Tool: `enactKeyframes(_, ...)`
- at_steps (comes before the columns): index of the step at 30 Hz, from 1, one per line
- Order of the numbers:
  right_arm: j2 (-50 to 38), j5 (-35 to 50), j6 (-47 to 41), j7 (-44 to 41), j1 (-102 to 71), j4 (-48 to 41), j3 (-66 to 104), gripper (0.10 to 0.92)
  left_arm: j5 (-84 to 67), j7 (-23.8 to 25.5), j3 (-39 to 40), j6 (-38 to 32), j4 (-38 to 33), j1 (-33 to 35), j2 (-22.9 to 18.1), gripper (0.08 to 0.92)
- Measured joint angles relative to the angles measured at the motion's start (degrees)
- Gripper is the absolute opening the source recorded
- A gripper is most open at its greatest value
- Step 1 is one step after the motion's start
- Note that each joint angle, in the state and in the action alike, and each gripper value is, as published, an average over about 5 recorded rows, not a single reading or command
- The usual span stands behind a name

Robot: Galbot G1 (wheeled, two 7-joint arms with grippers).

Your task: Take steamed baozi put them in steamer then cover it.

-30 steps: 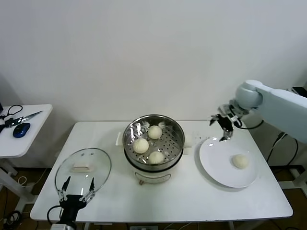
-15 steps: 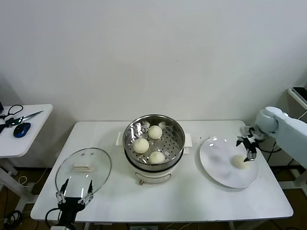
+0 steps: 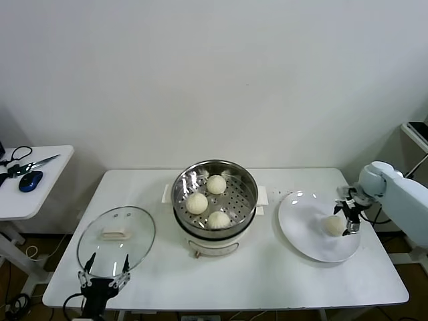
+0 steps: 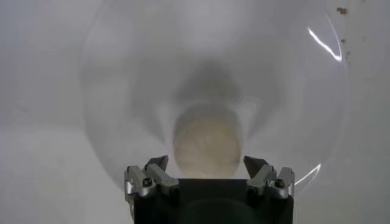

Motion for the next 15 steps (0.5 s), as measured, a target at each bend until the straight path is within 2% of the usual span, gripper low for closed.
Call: enactKeyframes(15, 2.91, -1.61, 1.17, -0.59, -0.63, -3.65, 1.43, 0.814, 0.39, -0.01, 0.11, -0.18, 0.01, 0.28, -0.11, 0.823)
